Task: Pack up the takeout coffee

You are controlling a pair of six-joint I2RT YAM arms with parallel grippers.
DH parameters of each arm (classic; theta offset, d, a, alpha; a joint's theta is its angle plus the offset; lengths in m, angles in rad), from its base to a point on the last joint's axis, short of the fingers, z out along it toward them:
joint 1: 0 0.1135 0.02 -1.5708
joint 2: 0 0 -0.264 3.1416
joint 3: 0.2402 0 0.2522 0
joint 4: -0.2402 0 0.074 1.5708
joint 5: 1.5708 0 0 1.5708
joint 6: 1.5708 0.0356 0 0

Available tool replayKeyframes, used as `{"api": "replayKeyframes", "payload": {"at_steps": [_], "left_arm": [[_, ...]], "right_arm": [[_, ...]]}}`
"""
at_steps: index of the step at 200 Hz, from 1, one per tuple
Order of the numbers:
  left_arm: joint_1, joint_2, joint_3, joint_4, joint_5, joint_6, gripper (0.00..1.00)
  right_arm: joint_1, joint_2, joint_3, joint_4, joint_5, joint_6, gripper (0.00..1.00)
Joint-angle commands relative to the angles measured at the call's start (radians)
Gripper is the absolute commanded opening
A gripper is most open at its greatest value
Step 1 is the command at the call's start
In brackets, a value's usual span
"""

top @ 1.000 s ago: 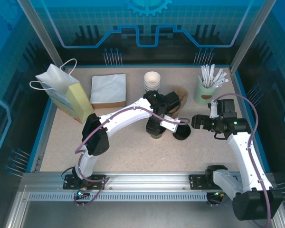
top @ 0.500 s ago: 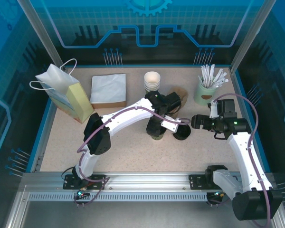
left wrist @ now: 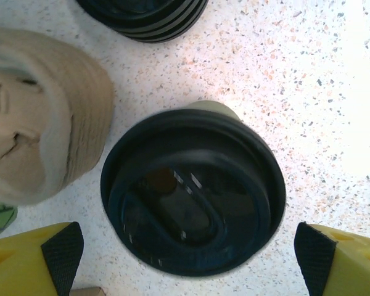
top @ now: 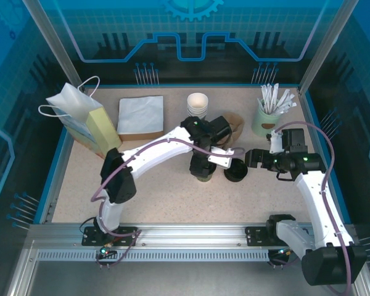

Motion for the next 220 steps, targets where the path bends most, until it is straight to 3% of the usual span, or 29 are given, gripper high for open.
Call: {"api": "replayKeyframes", "payload": {"at_steps": [1,32,62,91,158,220], "left_arm": [[0.023,-0.143,-0.085,0.069,0.052,-0.08,0.92],[0.034,-0.291,-0.245,0.203,0.025,-0.2,0.91],[0.052,-0.367,-0.306,0.266,-0.027,-0.488,0.88],[0.103,-0.446,-0.421,0.372,0.014,-0.765,0.86],[0.3,-0.504,-0.684,0.641,0.379,-1.344,0.76],[0.311,-0.389,-0.716,0.767,0.524,-1.445,0.71]], "right_arm": [[-0.012,0.022,0.013,0.018,-0.122,-0.005,0.93],[0.013,0.057,0.026,0.039,-0.203,0.03,0.85],[0.105,0.108,0.038,0.074,-0.214,0.079,0.82],[0.208,0.173,0.062,0.109,-0.195,0.127,0.78],[0.362,0.312,0.125,0.133,-0.163,0.179,0.77],[0.416,0.389,0.15,0.141,-0.151,0.198,0.71]]}}
